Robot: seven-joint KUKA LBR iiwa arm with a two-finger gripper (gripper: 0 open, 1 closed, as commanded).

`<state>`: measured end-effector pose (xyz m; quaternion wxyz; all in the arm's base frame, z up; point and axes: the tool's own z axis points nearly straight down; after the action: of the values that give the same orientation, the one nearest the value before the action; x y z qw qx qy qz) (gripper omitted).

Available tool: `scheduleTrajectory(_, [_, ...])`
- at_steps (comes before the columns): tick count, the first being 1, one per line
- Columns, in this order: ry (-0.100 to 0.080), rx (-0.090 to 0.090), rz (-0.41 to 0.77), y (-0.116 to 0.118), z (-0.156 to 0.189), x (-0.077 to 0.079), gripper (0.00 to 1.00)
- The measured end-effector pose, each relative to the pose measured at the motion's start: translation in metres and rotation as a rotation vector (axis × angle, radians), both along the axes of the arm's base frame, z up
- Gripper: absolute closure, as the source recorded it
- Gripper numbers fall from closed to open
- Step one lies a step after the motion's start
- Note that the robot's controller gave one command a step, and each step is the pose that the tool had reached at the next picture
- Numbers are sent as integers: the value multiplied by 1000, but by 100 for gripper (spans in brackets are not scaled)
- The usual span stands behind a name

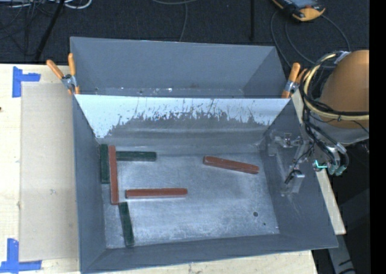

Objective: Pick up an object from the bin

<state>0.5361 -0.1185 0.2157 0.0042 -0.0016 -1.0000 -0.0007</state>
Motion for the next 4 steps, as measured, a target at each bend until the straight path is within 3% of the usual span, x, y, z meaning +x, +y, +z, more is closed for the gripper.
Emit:
scheduleTrajectory(1, [-8,-1,4,1,4,2,0])
scheduleTrajectory(2, [-15,-2,-50,5,-57,33,0])
scheduleTrajectory(3, [-3,0,78,24,-69,67,0])
scheduleTrajectory(4, [-11,-2,-171,35,-59,82,0])
